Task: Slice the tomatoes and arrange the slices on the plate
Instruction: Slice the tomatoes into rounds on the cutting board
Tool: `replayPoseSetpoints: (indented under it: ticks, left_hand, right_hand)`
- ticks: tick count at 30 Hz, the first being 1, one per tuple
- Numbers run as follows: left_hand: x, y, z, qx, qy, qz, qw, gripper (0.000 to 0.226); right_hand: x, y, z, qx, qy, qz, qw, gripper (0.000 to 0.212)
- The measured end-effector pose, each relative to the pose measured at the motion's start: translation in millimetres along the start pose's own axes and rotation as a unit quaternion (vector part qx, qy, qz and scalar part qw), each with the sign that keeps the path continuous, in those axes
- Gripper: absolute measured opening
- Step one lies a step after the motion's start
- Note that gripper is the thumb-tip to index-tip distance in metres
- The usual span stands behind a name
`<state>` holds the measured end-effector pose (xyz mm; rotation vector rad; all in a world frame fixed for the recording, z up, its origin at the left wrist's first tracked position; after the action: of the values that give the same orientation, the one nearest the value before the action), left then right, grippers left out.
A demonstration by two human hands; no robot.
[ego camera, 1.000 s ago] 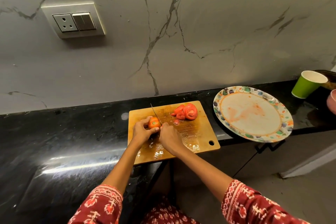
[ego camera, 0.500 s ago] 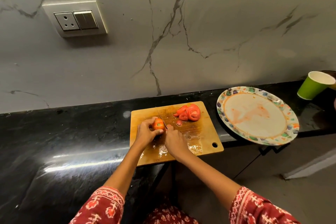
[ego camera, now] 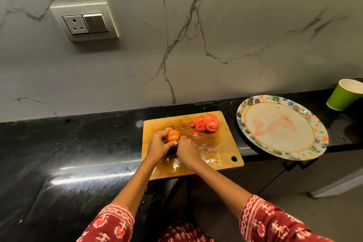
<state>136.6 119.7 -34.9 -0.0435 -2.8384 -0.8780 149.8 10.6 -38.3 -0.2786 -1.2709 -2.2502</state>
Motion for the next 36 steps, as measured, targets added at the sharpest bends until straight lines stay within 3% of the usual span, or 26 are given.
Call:
replayPoseSetpoints:
  ticks: [7,14,20,25,32,36]
  left_hand:
    - [-0.7,1.1,4.7,0.008,-0.003,-0.004,1.000,0.060]
    - [-1.4,1.5,2.7,0.008,0.002,-0.004,1.000,0.060]
    - [-1.1,0.2,4.9,0.006,0.003,-0.004,1.000,0.060]
    - [-1.2,1.0,0.8,0.014,0.006,-0.005,1.000,0.061]
    - [2.0,7.3,8.3,0.052,0.028,-0.008,0.998,0.062]
    - [2.8,4.0,3.6,0.045,0.015,0.006,0.999,0.065]
  right_hand:
    - [17.6,-9.2,-15.9,0.021,0.055,-0.036,0.998,0.037]
    - [2.7,-7.3,-5.6,0.018,0.031,-0.024,0.999,0.028]
    - [16.3,-15.6,-20.9,0.071,0.051,-0.028,0.996,0.042]
    - [6.0,-9.4,-7.0,0.031,0.017,-0.014,0.999,0.033]
    - [33.4,-19.2,-37.6,0.117,0.004,0.005,0.993,0.026]
    - [34.0,-6.4,-47.0,0.065,0.005,0.005,0.998,0.025]
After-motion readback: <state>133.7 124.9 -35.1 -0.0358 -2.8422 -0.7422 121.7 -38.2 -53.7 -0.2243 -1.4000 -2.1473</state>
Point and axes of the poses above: each hand's wrist, its own x-axis away from the middle knuckle, its own y-axis out of the back of the hand, z = x × y, the point moved 3 cm from there along -x, towards the middle knuckle, and after that the axes turned 15 degrees about z, right-handed, at the moved point
